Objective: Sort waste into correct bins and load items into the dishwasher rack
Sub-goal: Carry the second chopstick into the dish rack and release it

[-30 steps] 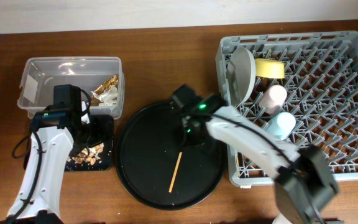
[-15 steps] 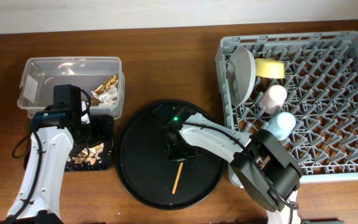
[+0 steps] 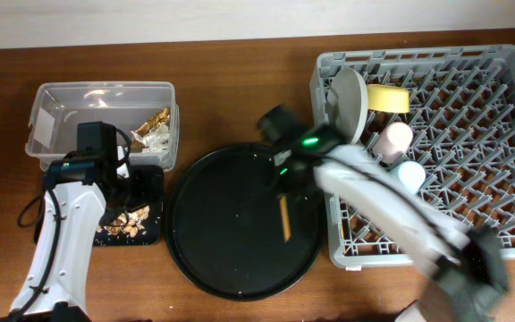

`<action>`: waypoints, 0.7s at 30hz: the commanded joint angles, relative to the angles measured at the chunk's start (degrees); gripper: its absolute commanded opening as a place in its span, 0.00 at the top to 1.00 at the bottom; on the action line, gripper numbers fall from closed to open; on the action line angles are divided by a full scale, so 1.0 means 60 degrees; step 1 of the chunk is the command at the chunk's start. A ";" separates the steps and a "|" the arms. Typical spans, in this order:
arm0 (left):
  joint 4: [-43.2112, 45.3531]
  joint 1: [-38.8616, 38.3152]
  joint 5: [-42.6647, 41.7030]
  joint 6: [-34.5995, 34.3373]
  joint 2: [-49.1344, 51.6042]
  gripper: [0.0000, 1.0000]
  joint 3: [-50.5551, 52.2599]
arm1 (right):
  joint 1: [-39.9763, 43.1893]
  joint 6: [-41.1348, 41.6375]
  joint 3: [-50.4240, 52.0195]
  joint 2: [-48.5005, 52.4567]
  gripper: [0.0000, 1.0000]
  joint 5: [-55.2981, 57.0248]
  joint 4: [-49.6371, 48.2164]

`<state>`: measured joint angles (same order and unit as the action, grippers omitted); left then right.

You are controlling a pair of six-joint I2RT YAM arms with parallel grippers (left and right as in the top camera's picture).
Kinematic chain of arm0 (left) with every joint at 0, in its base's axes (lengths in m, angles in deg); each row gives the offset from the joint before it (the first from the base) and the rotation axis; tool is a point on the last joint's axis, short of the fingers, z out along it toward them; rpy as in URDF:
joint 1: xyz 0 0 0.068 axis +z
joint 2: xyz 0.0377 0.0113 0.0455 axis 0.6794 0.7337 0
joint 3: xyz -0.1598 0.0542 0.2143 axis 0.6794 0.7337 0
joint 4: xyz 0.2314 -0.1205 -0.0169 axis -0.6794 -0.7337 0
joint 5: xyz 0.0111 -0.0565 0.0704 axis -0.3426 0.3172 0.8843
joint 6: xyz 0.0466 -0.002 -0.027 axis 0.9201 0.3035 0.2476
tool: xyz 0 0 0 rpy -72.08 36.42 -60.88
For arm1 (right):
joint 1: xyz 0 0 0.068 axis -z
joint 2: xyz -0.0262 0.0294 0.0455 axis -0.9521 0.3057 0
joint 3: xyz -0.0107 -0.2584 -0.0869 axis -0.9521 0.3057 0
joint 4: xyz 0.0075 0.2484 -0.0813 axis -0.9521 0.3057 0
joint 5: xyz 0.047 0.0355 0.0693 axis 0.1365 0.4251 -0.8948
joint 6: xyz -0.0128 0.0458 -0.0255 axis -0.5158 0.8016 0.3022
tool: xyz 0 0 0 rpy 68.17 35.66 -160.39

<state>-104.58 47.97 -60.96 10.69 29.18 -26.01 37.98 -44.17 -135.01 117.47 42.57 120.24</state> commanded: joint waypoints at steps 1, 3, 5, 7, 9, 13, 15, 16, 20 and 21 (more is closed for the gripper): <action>-0.0018 0.0040 -0.0040 -0.0058 -0.0182 0.13 -0.0040 | 0.1257 -0.1453 -0.0255 -0.1519 0.96 0.0871 0.0681; -0.0015 0.0040 -0.0044 -0.0058 -0.0182 0.13 -0.0040 | 0.2149 -0.1916 -0.0255 -0.1698 0.96 0.1024 0.1249; -0.0015 0.0040 -0.0044 -0.0062 -0.0182 0.13 -0.0040 | 0.2852 -0.2510 -0.0219 -0.1585 0.96 0.0962 0.1628; -0.0015 0.0040 -0.0044 -0.0062 -0.0182 0.13 -0.0040 | 0.3395 -0.3133 -0.0095 -0.1311 0.96 0.0878 0.1843; -0.0015 0.0040 -0.0044 -0.0058 -0.0182 0.13 -0.0040 | 0.3599 -0.3461 0.0036 -0.1049 0.96 0.0641 0.1832; -0.0018 0.0040 -0.0113 -0.0062 -0.0182 0.13 -0.0040 | 0.3643 -0.3938 0.0204 -0.0412 0.96 0.0270 0.1570; -0.0018 0.0033 -0.0109 -0.0058 -0.0182 0.13 -0.0040 | 0.3643 -0.3934 0.0204 -0.0270 0.80 0.0270 0.1424; -0.0018 0.0033 -0.0106 -0.0058 -0.0182 0.13 -0.0040 | 0.3643 -0.3938 0.0204 -0.0266 0.54 0.0273 0.1399; -0.0007 0.0033 -0.0113 -0.0055 -0.0182 0.13 -0.0040 | 0.3712 -0.3909 0.0193 -0.0539 0.40 0.0280 0.1373; 0.0011 0.0033 -0.0117 -0.0055 -0.0182 0.13 -0.0040 | 0.3781 -0.3883 0.0193 -0.0714 0.40 0.0280 0.1373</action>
<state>-104.58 47.97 -61.01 10.69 29.18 -26.01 59.80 -67.12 -133.92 115.90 44.77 128.65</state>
